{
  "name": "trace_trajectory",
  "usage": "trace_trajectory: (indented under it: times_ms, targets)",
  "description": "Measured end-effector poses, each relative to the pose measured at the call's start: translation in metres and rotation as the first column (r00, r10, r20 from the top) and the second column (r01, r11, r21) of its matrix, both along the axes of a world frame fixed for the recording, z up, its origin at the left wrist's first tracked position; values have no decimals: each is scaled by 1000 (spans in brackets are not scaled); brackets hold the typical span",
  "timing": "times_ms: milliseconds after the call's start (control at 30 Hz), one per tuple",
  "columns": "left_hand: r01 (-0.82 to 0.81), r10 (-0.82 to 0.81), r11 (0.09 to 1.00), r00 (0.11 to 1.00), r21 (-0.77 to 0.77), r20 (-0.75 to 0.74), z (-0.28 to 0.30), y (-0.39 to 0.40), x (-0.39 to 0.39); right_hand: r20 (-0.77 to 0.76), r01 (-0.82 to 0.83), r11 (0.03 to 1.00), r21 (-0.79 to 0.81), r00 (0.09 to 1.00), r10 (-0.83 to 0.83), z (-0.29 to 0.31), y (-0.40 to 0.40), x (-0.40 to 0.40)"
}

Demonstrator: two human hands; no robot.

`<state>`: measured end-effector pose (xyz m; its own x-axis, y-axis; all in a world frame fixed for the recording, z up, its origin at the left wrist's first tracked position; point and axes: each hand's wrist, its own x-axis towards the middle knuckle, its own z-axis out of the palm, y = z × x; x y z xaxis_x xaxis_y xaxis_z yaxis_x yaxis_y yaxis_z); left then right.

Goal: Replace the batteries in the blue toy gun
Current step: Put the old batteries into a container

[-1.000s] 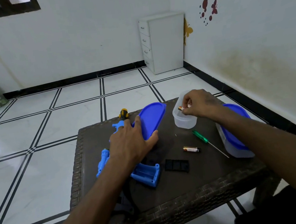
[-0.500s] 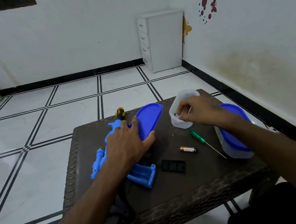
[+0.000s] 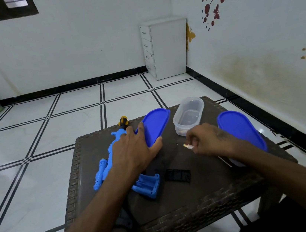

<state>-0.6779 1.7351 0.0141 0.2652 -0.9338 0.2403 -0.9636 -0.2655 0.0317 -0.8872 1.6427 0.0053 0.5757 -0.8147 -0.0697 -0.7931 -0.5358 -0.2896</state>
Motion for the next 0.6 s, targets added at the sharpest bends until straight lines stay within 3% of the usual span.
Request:
trace_trajectory:
  times_ms: [133,467,600]
  targets:
    - [-6,7,1000,999,12,-34,-2,-9,-1,177,188,969,-158,971,-159,16,-44,2]
    - [14,-16,1000,991,-13,-135,-11,-50,-21,24,258,949,-182,966,-258,-6,-123,21]
    - [47,-50,998,992,-29,-120,-14,-70,-36,243,365,919,-146,914,-325,-3,-133,18]
